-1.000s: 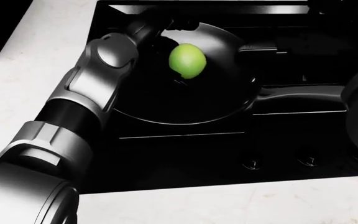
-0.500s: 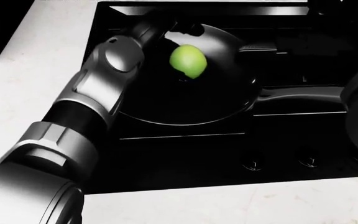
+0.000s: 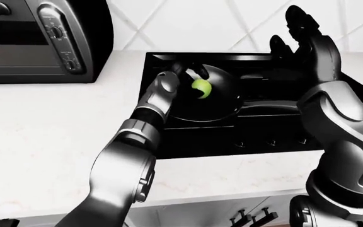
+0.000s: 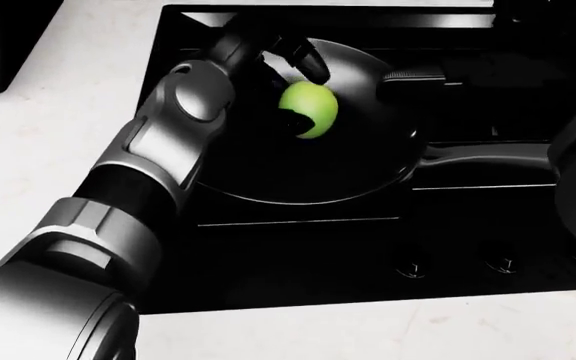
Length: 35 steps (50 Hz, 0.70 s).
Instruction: Pick the lime from the pan and place it in the bowl.
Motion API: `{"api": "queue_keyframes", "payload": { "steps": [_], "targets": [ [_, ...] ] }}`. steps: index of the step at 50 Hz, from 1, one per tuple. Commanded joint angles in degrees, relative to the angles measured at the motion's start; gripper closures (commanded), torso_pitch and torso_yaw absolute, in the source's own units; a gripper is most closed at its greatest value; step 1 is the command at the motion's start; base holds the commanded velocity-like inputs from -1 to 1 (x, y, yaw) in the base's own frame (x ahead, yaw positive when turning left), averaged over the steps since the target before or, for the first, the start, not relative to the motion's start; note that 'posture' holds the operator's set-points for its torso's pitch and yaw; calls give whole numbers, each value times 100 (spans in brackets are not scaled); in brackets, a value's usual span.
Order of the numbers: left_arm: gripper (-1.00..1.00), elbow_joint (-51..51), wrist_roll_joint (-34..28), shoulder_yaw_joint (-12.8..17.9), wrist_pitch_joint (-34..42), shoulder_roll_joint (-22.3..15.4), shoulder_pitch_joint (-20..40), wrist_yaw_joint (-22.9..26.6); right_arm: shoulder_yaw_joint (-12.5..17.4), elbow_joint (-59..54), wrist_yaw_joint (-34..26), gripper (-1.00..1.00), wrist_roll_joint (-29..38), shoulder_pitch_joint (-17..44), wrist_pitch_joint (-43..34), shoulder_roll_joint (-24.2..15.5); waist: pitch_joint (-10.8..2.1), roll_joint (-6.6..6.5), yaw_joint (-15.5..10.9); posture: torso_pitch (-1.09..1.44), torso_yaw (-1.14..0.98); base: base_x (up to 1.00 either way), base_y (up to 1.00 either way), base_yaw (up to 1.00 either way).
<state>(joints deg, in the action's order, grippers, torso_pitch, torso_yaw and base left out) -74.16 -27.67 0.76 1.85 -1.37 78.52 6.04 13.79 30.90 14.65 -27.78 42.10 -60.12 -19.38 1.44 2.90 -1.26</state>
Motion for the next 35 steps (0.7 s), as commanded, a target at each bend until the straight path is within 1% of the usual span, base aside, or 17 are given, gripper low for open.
{"api": "queue_keyframes", "payload": {
  "steps": [1, 7, 8, 10, 14, 23, 25, 27, 31, 35],
  "targets": [
    [59, 181, -14, -11, -100, -12, 218, 19, 47, 104, -1, -100, 16, 147, 198, -63, -159, 12, 6, 0, 0, 0, 0, 0],
    [62, 169, -27, 1, -138, -3, 206, 6, 48, 78, -7, -100, 17, 138, 228, -74, -160, 14, 10, 0, 0, 0, 0, 0],
    [79, 183, 4, 32, -117, -15, 241, -10, 46, 65, -10, -100, 22, 134, 244, -74, -160, 14, 9, 0, 0, 0, 0, 0],
    [82, 201, 43, 53, -118, -24, 262, -13, 50, 81, 1, -100, 13, 145, 218, -78, -158, 13, 9, 0, 0, 0, 0, 0],
    [82, 243, 243, 156, -43, -103, 386, 3, 50, 100, 16, -100, 6, 146, 198, -76, -151, 12, 10, 0, 0, 0, 0, 0],
    [81, 357, 520, 178, 62, -226, 638, 89, 62, 108, 25, -100, 12, 141, 184, -95, -125, 6, 12, 0, 0, 0, 0, 0],
    [81, 380, 612, 214, 109, -253, 700, 121, 66, 48, 27, -100, 61, 143, 149, -156, -122, 5, 10, 0, 0, 0, 0, 0],
    [81, 396, 666, 211, 136, -280, 743, 144, 151, 67, 48, -100, 43, 186, 23, -220, -120, 7, 10, 0, 0, 0, 0, 0],
    [80, 491, 885, 286, 269, -321, 880, 209, 208, 12, 49, -100, 100, 184, -206, -383, -113, 19, 2, 0, 0, 0, 0, 0],
    [79, 658, 1012, 241, 374, -346, 949, 297, 198, -8, 25, -100, 269, 199, -435, -519, -102, 35, -4, 0, 0, 0, 0, 0]
  ]
}}
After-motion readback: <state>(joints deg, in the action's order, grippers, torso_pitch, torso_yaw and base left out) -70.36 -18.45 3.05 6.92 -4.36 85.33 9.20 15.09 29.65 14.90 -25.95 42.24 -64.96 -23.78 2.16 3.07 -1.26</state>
